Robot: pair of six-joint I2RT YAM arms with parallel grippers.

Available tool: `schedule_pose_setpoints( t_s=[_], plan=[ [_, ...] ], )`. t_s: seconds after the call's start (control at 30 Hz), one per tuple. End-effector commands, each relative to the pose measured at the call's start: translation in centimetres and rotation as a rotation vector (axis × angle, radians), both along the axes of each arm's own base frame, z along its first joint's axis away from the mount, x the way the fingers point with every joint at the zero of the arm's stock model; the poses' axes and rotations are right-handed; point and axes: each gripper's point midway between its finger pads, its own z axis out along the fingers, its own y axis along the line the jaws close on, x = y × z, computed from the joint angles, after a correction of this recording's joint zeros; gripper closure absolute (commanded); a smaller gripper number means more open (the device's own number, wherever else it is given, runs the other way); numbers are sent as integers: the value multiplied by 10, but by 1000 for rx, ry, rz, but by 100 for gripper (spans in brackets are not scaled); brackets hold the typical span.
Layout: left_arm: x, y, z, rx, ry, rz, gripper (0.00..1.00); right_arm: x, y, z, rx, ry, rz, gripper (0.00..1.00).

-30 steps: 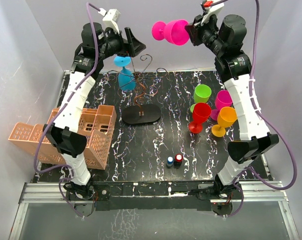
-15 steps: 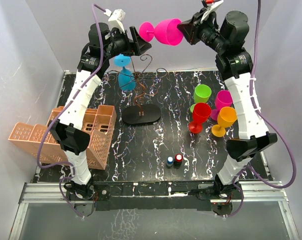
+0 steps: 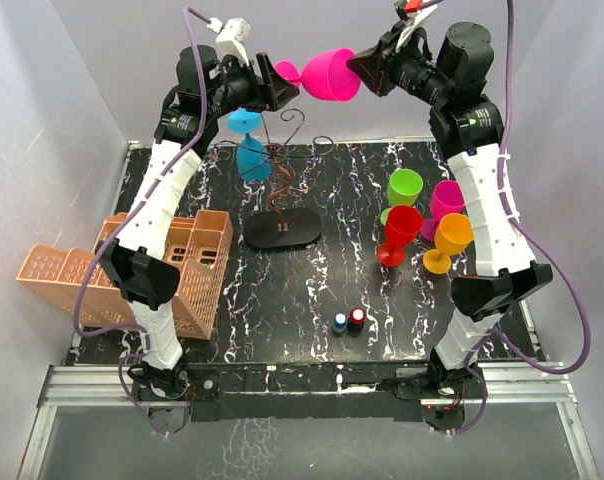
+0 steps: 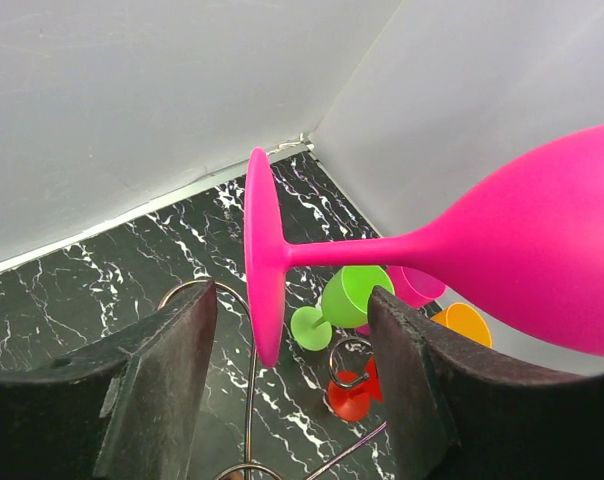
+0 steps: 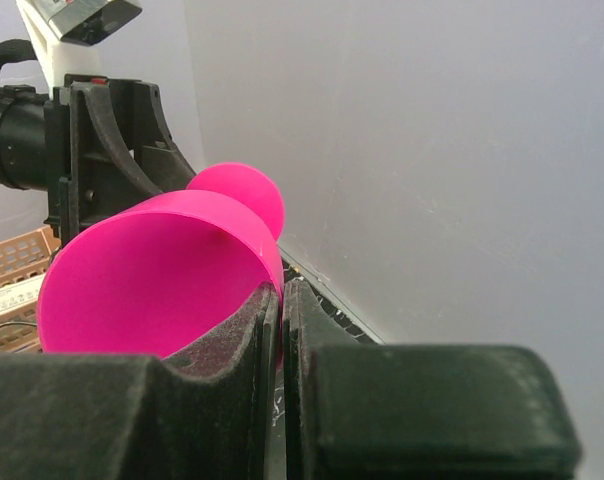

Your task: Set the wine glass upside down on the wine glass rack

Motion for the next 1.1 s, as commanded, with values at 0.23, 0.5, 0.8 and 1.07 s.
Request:
schedule_pose_setpoints(
  t_s=[0.23,0.5,0.8,1.07],
  plan=[
    [-32,13,59,-23,-129,14,30,-4,-1,23,-11,-95,6,92],
    [-34,20,61,-12,-132,41,49,-4,-2,22,-30,-105,5,92],
    [-35,17,60,-19,-129,22,64,-9,2,23,-25,-102,39,92],
    [-36,16,58,-25,-118,14,70,-14,7,23,-17,-93,78,92]
  ],
)
